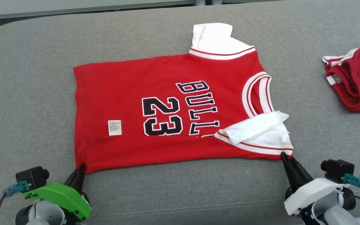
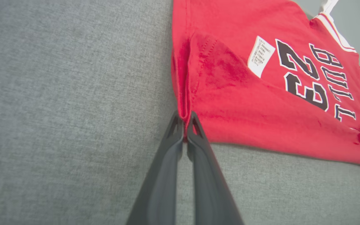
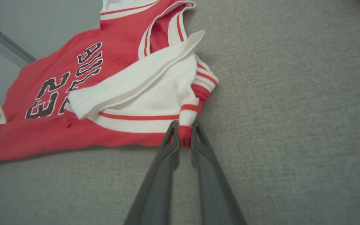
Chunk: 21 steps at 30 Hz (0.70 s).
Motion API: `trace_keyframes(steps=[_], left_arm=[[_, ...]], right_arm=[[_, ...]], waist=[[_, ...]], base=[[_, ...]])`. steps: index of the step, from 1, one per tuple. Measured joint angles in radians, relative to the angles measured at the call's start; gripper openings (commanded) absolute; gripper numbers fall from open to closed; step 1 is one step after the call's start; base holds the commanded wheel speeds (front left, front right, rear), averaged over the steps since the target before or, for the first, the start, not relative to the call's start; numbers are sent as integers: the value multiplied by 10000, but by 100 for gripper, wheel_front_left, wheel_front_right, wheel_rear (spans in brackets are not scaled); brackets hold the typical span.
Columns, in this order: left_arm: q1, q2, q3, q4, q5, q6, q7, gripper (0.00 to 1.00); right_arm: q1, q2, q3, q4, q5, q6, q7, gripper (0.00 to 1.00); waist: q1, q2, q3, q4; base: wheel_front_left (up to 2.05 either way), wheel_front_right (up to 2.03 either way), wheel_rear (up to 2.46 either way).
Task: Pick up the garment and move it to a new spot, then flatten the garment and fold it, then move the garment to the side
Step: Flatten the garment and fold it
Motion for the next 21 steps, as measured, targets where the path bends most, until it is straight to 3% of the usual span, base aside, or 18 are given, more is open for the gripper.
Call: trace_keyframes(steps=[9,10,11,12,13,21], left_arm=[[619,115,90,-802,-169,370,284,0],[628,111,100,-859,-169,399,272,0],[628,113,115,-884,-169,441,268,28],[628,109,132,-892,-169,500,232,67],[629,100,155,-899,-167,546,161,100],[639,100,276,-1066,351,1047,-656,100]], right_arm=[[1055,608,-715,-1060,-487,-2,746,0],[1091,667,-794,-1137,-510,-2,807,5],[1134,719,-880,-1210,-535,-2,830,49],[1177,767,-968,-1258,-623,-2,848,96],[1202,823,-1053,-1308,-679,-4,842,100],[1258,1089,-1691,-1783,-1216,-8,571,100]], waist=[[0,0,-107,-31],[0,0,-111,-36],[0,0,-117,-41],[0,0,-125,-49],[0,0,-137,-59],[0,0,-285,-106]], base=[[0,0,0],[0,0,0],[0,0,0],[0,0,0],[0,0,0],[0,0,0]])
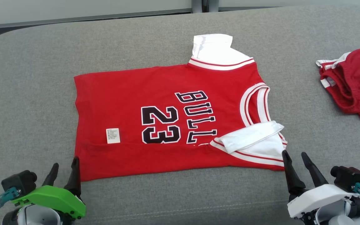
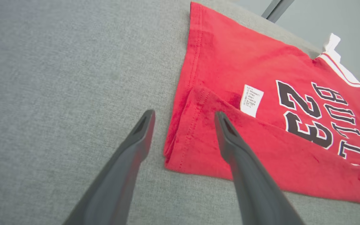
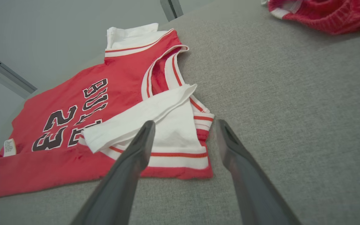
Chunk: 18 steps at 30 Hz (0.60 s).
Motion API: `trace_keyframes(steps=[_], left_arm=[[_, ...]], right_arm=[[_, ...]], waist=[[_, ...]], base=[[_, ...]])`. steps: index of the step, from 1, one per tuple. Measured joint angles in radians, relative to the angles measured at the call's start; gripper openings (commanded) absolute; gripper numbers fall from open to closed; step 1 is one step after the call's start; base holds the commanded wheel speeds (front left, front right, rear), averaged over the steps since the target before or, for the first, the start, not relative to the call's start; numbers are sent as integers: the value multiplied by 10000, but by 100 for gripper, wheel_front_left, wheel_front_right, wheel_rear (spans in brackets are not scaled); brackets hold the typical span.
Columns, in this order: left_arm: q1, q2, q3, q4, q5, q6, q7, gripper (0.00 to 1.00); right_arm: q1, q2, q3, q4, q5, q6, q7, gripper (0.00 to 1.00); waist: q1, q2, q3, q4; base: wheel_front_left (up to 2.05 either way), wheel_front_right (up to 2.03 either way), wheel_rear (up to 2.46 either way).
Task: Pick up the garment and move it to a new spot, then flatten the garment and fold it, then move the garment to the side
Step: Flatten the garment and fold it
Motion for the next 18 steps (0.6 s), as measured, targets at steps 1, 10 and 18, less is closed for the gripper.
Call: trace_keyframes(steps=[1,10,18], left_arm=[[-1,13,42,-113,117,113,-176,100],[-16,59,13,-1524,1513,1195,-1515,100],[-14,410,-272,-2698,2709,2048,-1703,100]], right_arm=[[12,59,-105,-82,-84,0,-90,100],[-92,332,-865,-989,-1499,0,-731,100],[-271,426,-880,-1814,-2688,0,-993,100]], waist=[[0,0,-26,-5],[0,0,-241,-20],[0,0,-384,-65]], base=[[0,0,0],[0,0,0],[0,0,0]])
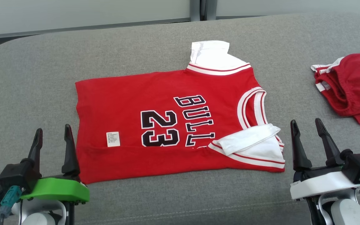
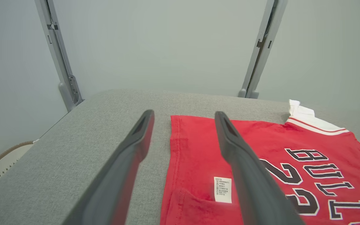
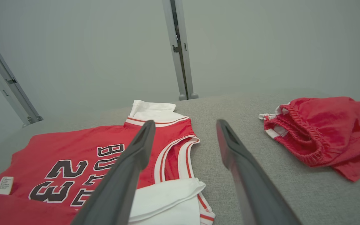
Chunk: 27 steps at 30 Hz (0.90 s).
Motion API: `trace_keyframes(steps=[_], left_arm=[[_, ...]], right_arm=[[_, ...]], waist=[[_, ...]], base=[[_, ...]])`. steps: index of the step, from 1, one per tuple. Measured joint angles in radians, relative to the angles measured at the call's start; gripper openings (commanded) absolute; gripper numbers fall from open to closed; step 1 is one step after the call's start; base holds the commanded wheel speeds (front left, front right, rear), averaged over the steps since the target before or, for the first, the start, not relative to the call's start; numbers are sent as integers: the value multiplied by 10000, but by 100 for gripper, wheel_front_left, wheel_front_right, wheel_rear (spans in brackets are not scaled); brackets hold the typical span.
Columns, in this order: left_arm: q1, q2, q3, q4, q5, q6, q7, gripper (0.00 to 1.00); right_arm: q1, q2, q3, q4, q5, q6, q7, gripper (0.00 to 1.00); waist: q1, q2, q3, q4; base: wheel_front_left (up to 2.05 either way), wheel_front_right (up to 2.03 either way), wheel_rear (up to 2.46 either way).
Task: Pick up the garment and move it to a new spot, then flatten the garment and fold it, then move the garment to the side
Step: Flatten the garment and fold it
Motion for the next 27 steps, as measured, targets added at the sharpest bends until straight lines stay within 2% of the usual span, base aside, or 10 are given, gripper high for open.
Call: trace_keyframes(steps=[6,15,18,27], left_arm=[[14,33,-295,-692,539,299,-86,100],[40,-15,-481,-736,608,372,-94,100],[5,-4,-570,-654,577,247,-12,100],[-1299,6,-917,113,107,-679,729,100]], right_arm=[[-70,94,347,-575,-410,0,-67,100],[-246,123,416,-593,-474,0,-77,100],[-398,25,495,-426,-453,0,-25,100],[-1959,-874,658,694,-59,0,359,100]], waist=[[0,0,38,-22],[0,0,37,115],[0,0,63,195],[0,0,546,381]], base=[[0,0,0],[0,0,0],[0,0,0],[0,0,0]])
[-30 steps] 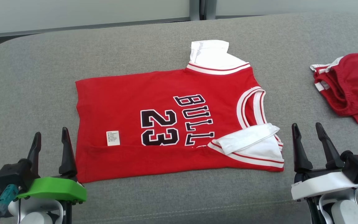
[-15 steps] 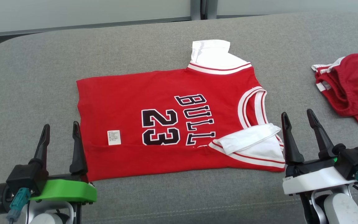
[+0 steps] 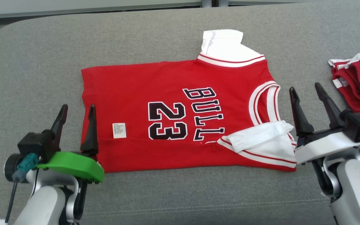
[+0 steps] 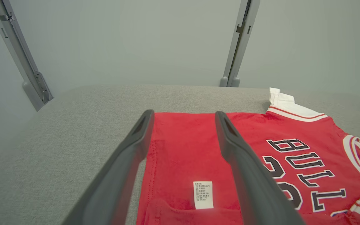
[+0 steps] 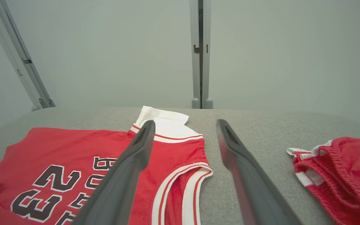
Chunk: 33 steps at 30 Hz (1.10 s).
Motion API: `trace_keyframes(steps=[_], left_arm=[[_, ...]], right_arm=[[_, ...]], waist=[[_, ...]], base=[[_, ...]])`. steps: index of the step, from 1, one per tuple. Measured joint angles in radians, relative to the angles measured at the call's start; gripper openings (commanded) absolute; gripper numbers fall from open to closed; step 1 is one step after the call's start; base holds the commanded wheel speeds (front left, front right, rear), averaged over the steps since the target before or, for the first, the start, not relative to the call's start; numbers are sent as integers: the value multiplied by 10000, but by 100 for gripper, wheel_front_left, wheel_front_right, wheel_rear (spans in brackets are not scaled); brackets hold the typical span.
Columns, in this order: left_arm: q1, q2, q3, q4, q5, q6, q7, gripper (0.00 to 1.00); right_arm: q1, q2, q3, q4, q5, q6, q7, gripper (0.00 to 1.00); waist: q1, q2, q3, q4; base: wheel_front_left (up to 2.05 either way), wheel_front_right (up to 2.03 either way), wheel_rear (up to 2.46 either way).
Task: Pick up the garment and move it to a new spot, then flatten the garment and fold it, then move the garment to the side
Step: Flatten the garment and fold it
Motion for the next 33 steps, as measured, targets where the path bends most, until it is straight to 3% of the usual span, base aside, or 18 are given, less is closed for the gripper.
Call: trace_keyframes(steps=[9,19,26,33], left_arm=[[-2384,-481,-282,2040,-713,-1195,876,100],[-5546,-1168,-500,4880,-1417,-2585,1877,100],[-7007,-1657,-610,6679,-1873,-3160,2171,100],[-7891,-1898,-708,7701,-2297,-3405,2186,100]], right_arm=[[-2598,-1421,422,1868,945,4,794,100],[-6219,-2936,1894,4103,2364,4,2130,100],[-7864,-3494,3244,5235,3087,4,2740,100],[-8981,-3622,4243,5891,3852,4,3093,100]], waist=[[0,0,901,380],[1,0,2472,915],[1,0,3314,1474],[2,0,3878,1962]], base=[[0,0,0],[0,0,0],[0,0,0],[0,0,0]])
